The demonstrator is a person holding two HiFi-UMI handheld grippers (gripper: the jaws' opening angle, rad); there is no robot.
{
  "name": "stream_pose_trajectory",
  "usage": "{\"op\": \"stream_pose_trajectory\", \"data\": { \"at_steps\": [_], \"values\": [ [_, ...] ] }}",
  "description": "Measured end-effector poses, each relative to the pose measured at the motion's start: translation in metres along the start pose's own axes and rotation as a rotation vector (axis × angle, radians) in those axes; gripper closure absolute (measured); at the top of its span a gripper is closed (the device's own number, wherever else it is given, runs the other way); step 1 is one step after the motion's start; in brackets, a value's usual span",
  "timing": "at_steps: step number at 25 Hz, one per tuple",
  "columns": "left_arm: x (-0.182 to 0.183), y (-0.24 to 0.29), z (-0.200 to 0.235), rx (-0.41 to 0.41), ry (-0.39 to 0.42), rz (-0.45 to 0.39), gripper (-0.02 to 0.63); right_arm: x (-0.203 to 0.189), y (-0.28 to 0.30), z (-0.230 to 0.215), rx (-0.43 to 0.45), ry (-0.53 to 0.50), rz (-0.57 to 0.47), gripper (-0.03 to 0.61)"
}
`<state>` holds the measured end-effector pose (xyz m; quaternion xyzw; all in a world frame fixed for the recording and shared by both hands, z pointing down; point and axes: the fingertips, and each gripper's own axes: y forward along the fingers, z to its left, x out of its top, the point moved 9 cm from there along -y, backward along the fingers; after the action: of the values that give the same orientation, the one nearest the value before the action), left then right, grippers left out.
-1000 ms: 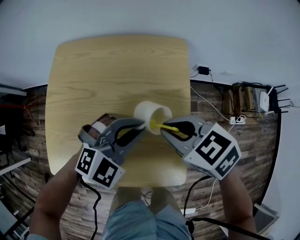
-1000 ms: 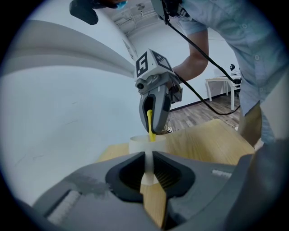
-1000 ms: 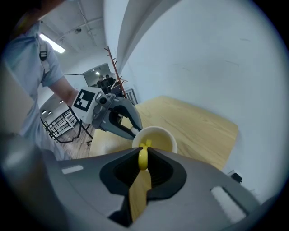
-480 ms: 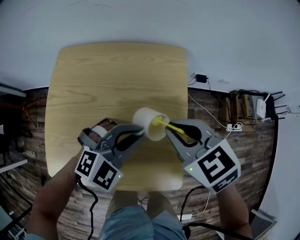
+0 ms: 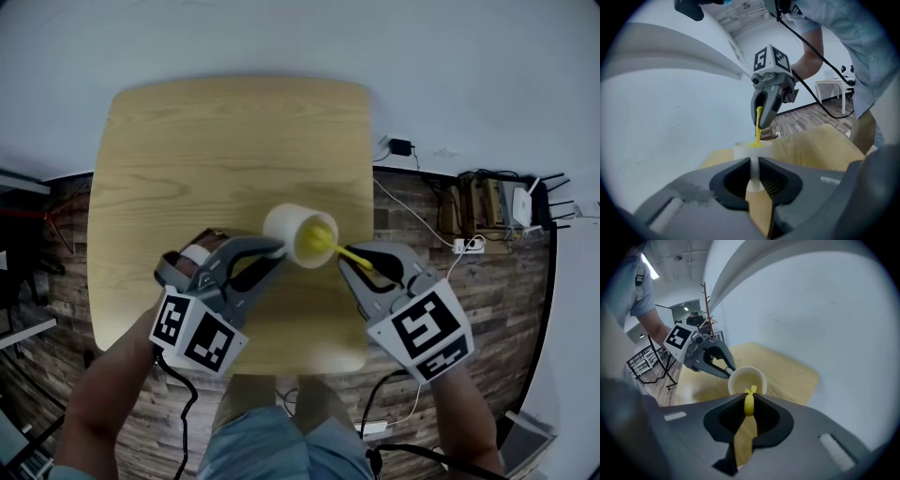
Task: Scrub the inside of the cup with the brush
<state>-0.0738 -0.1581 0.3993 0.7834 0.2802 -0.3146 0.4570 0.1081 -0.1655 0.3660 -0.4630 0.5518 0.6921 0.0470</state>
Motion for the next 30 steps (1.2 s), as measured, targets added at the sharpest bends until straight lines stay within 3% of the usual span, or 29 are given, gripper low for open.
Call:
{"op": "stream_pose_trajectory", "data": {
  "at_steps": [7,14,26,30],
  "values": [
    [0.001,0.002,-0.002,-0.001,0.014,0.005,0.540,-0.002,0.001,0.024,0.042,0.052,-0.020,0.540],
    [0.005,0.001,-0.008,-0.012,0.052,0.015,0.540,0.016,-0.008,0.030,0.021,0.086,-0.083,0.540],
    [0.007,-0.001,-0.011,-0.010,0.042,0.015,0.540,0.020,-0.023,0.014,-0.105,-0.087,-0.076,0.540],
    [0.008,0.000,-0.014,0.006,0.036,0.019,0.540,0.007,-0.022,0.014,-0.136,-0.070,-0.034,0.540]
  ]
}}
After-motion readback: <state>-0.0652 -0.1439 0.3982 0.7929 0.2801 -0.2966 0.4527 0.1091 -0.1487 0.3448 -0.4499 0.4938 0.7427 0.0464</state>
